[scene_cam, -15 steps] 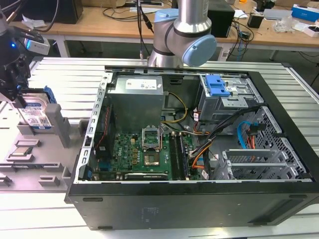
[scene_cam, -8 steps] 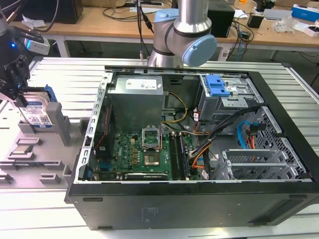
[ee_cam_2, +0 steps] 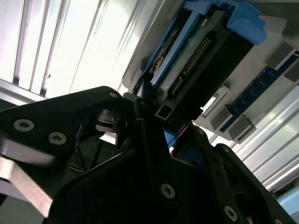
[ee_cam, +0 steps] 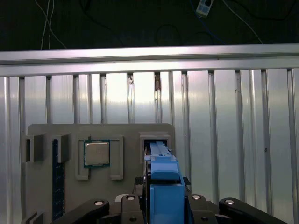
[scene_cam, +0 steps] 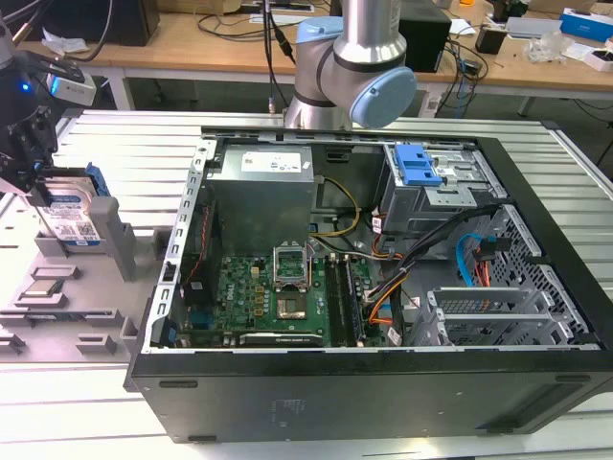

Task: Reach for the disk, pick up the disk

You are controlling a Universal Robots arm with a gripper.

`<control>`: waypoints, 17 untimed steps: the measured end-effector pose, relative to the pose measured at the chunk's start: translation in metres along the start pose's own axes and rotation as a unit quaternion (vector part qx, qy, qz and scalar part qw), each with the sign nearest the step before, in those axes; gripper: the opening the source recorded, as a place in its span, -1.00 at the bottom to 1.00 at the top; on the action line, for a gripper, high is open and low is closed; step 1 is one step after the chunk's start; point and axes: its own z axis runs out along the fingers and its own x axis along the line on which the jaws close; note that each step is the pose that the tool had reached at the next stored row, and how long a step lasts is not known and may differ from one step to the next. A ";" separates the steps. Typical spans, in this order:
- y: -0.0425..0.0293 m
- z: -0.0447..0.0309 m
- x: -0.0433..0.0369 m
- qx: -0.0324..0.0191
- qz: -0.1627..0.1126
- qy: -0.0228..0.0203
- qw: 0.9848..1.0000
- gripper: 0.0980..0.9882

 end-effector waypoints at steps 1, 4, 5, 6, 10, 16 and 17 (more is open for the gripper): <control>0.0000 0.0000 0.0000 0.000 0.000 0.000 1.000 -0.39; -0.0001 -0.0010 -0.0001 0.000 0.000 0.000 1.000 -0.39; 0.0000 -0.0030 0.0000 0.000 0.000 0.000 1.000 -0.39; 0.0000 -0.0049 0.0000 0.000 0.000 0.000 1.000 -0.39; 0.0001 -0.0096 0.0000 0.000 0.000 0.000 1.000 -0.39; 0.0001 -0.0230 -0.0003 0.000 0.000 0.000 1.000 -0.39; 0.0002 -0.0266 -0.0005 0.000 0.000 0.000 1.000 -0.39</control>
